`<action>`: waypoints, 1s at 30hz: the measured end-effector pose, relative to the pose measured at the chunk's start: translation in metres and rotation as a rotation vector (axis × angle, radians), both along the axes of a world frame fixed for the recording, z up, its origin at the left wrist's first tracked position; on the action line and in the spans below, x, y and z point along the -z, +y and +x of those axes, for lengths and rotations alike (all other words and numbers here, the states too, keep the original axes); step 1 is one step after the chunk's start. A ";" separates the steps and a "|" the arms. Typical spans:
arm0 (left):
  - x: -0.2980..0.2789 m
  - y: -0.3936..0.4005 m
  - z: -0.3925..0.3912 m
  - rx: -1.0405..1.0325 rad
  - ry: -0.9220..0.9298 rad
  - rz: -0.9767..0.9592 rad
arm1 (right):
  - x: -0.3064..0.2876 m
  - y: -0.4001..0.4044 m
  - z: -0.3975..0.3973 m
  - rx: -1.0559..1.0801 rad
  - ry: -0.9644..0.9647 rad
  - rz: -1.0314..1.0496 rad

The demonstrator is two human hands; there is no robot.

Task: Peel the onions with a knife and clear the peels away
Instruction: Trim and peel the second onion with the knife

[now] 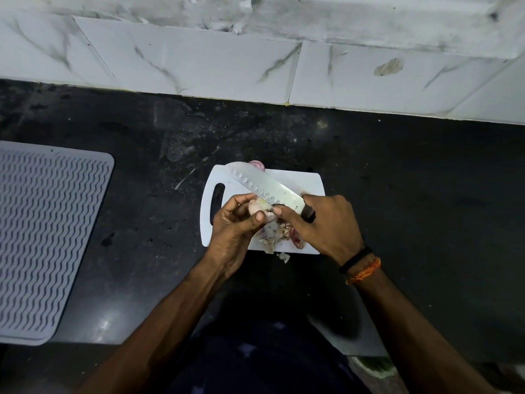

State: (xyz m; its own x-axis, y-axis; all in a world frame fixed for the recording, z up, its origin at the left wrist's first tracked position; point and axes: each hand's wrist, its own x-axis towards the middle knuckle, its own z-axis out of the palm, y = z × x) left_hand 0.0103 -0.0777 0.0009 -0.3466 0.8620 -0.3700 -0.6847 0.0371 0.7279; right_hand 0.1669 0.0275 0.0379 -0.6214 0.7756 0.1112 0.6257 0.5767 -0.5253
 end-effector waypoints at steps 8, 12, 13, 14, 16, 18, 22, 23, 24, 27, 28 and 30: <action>0.001 -0.001 0.008 -0.020 -0.086 -0.026 | 0.001 -0.001 0.003 0.012 0.064 0.126; 0.000 0.002 0.014 -0.079 -0.165 -0.063 | 0.006 -0.005 0.006 0.034 0.069 0.131; 0.000 0.002 0.015 -0.098 -0.183 -0.079 | 0.005 -0.008 0.006 0.027 0.078 0.103; 0.000 0.003 0.014 -0.108 -0.201 -0.098 | 0.003 -0.011 0.005 0.026 0.103 0.053; 0.000 0.005 0.011 -0.121 -0.252 -0.129 | 0.000 -0.015 0.005 0.038 0.188 -0.084; 0.003 0.006 0.005 -0.134 -0.300 -0.114 | -0.002 -0.016 0.005 0.076 0.274 -0.202; 0.007 0.006 0.001 -0.096 -0.285 -0.055 | -0.005 -0.008 0.009 0.176 0.284 -0.304; 0.007 0.005 0.001 -0.083 -0.278 -0.041 | -0.005 -0.005 0.010 0.174 0.251 -0.294; 0.009 0.004 0.002 -0.073 -0.272 -0.031 | -0.004 -0.002 0.011 0.157 0.215 -0.280; 0.010 0.005 0.002 -0.070 -0.278 -0.039 | -0.001 0.001 0.008 0.102 0.128 -0.256; 0.010 0.005 0.002 -0.066 -0.285 -0.050 | 0.000 0.001 0.007 0.090 0.104 -0.251; 0.010 0.006 0.003 -0.050 -0.295 -0.062 | 0.001 -0.001 0.004 0.056 0.088 -0.248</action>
State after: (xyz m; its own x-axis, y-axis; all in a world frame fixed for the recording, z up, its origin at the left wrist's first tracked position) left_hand 0.0136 -0.0720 -0.0089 -0.2576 0.8193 -0.5123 -0.8684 0.0362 0.4945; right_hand 0.1714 0.0267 0.0371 -0.5728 0.8189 -0.0348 0.5990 0.3892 -0.6998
